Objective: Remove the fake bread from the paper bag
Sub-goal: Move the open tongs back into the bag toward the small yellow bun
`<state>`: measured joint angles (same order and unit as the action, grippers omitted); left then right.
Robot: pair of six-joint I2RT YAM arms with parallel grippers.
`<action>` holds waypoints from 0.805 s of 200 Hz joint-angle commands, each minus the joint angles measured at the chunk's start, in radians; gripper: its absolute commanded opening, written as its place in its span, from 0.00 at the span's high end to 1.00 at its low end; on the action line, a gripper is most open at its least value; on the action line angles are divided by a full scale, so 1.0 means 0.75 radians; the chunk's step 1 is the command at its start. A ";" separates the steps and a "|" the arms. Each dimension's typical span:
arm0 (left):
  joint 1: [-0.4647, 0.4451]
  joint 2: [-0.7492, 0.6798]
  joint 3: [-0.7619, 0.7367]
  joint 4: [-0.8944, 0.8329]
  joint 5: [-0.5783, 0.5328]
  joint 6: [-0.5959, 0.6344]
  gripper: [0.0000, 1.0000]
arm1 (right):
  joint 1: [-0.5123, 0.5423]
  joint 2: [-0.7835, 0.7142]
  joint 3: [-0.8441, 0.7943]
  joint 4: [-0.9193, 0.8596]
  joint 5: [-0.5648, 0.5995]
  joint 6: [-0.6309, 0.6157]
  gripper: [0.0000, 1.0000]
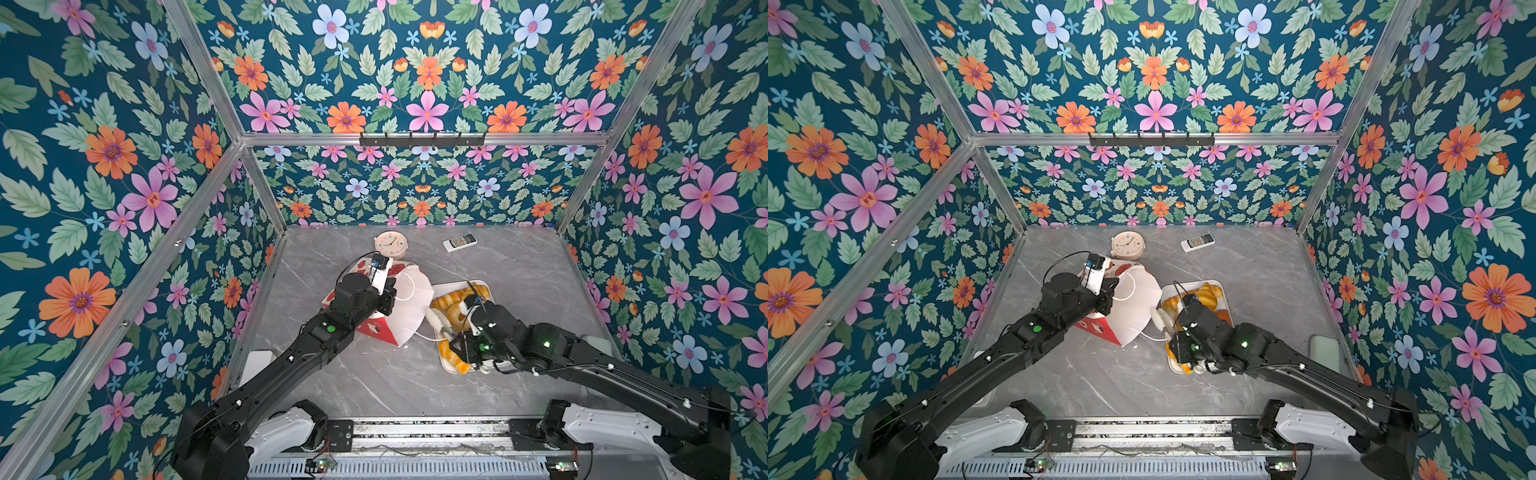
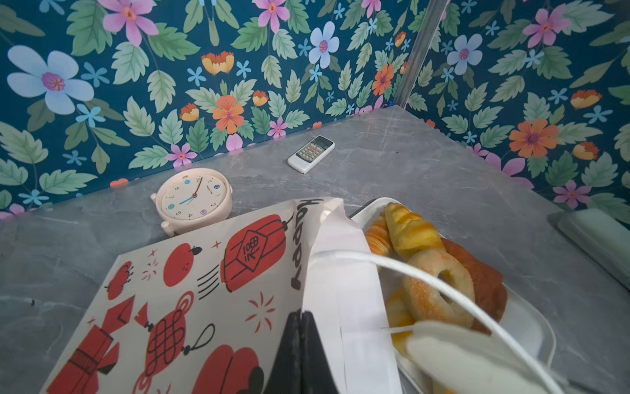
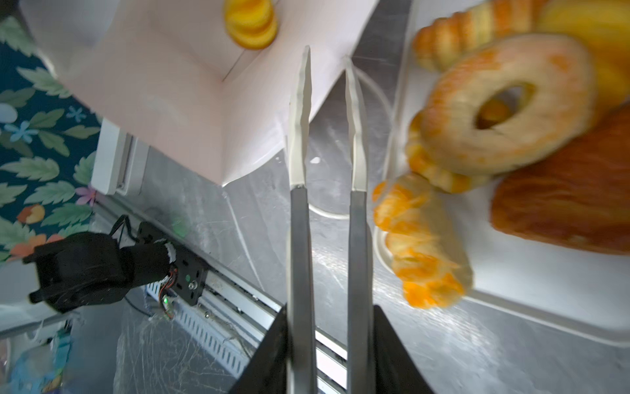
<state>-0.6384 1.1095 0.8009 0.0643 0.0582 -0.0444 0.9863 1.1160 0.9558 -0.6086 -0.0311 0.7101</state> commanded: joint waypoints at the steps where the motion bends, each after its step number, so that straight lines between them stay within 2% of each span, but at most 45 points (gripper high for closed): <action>1: 0.002 0.040 0.039 -0.015 0.041 0.143 1.00 | 0.028 0.096 0.028 0.265 -0.073 -0.024 0.65; 47: 0.002 0.002 0.002 -0.073 0.037 0.225 1.00 | 0.052 0.256 0.032 0.403 -0.151 -0.007 0.65; 99: 0.000 -0.216 -0.134 -0.106 0.046 0.233 1.00 | 0.098 0.360 -0.021 0.489 -0.241 0.031 0.66; 127: 0.000 -0.317 -0.213 -0.108 0.049 0.236 1.00 | 0.098 0.353 -0.049 0.519 -0.193 0.027 0.66; 161: 0.000 -0.350 -0.266 -0.073 0.043 0.206 1.00 | 0.098 0.324 -0.046 0.547 -0.097 0.044 0.66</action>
<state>-0.6380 0.8543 0.6163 -0.0196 0.0906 0.1177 1.0592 1.3762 0.9169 -0.2653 -0.1642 0.7300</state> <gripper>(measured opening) 0.040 0.345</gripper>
